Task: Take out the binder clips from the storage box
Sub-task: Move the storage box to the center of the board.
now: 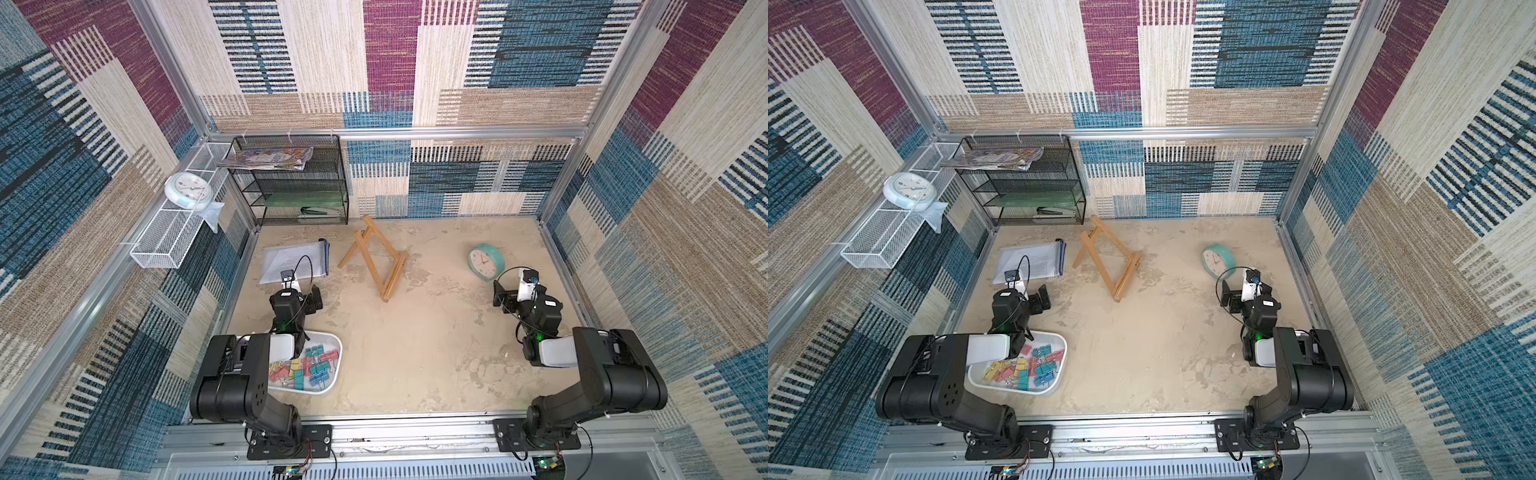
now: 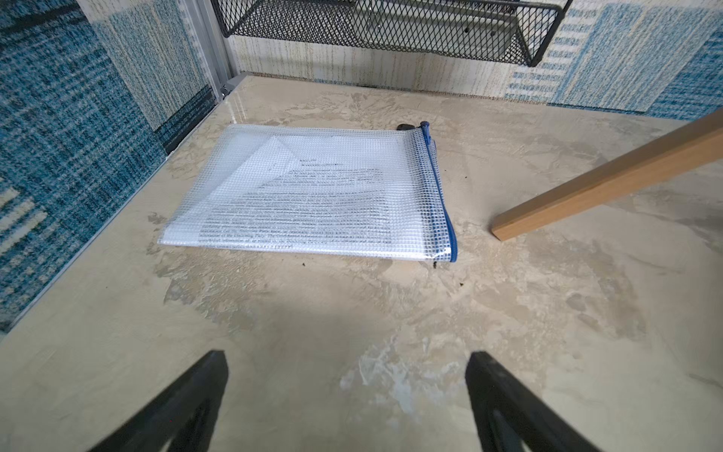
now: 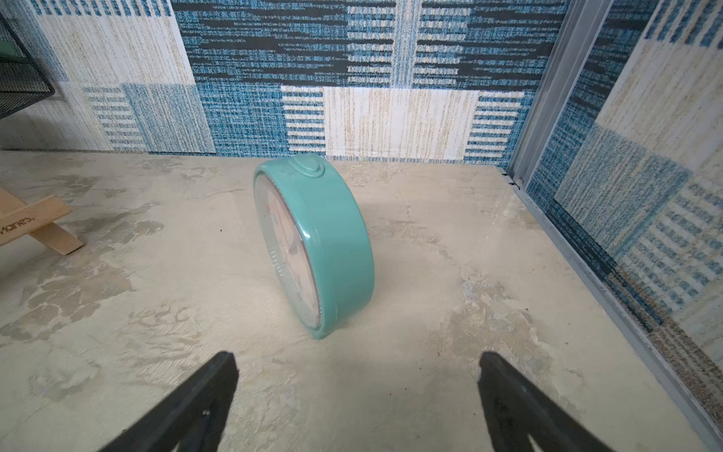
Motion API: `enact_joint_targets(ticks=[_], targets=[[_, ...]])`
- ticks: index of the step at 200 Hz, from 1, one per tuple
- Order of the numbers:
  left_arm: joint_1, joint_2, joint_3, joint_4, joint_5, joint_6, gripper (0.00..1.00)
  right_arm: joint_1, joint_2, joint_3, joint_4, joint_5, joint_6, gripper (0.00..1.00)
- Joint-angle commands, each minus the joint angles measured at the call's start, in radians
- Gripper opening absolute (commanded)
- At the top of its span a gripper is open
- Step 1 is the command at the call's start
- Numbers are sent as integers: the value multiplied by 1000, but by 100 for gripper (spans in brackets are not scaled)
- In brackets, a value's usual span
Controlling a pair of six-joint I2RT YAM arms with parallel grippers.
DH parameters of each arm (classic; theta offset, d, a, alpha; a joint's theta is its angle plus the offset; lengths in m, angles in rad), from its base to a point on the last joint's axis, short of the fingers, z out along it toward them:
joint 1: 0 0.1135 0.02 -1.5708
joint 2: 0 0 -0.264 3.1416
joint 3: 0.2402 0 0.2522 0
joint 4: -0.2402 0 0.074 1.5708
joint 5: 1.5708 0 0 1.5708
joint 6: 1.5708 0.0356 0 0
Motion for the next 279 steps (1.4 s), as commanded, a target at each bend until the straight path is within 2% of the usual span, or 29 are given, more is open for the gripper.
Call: enact_joint_targets(ticks=[1, 117, 129, 140, 151, 164, 179, 184, 194, 204, 210, 218, 229, 238, 254, 268, 279], targets=[[0, 1, 6, 1, 10, 8, 99, 0, -3, -3, 16, -1, 1, 100], [2, 0, 3, 5, 14, 6, 99, 0, -9, -8, 26, -3, 2, 100], [2, -19, -14, 27, -13, -4, 99, 10, -39, -20, 33, -34, -19, 99], [0, -87, -38, 15, -45, -12, 99, 32, -110, -18, -26, 2, -18, 100], [0, -214, -42, -94, -94, -49, 99, 39, -229, 40, -255, 45, 50, 100], [0, -364, -15, -303, -162, -125, 99, 39, -356, 149, -556, 96, 176, 100], [0, -516, 35, -499, -184, -235, 99, 39, -454, 231, -731, 80, 381, 100], [0, -556, 53, -568, -195, -301, 99, 39, -486, 248, -774, 44, 460, 100], [1, -626, 83, -704, -235, -433, 99, 37, -533, 259, -816, -58, 534, 100], [3, -691, 110, -865, -262, -581, 99, 37, -569, 222, -751, -207, 604, 100], [4, -725, 114, -924, -262, -636, 99, 39, -573, 186, -659, -312, 653, 96], [10, -762, 117, -968, -201, -655, 99, 41, -563, 179, -611, -442, 726, 93], [10, -792, 130, -1025, -100, -646, 99, 73, -532, 207, -636, -520, 793, 90], [11, -798, 154, -1108, -50, -664, 99, 140, -501, 240, -713, -494, 796, 90], [10, -787, 211, -1246, 21, -661, 99, 321, -445, 326, -882, -301, 742, 87], [13, -784, 248, -1354, 25, -688, 99, 463, -368, 369, -947, -216, 744, 86], [13, -784, 275, -1426, 8, -710, 99, 553, -290, 412, -964, -203, 748, 82]])
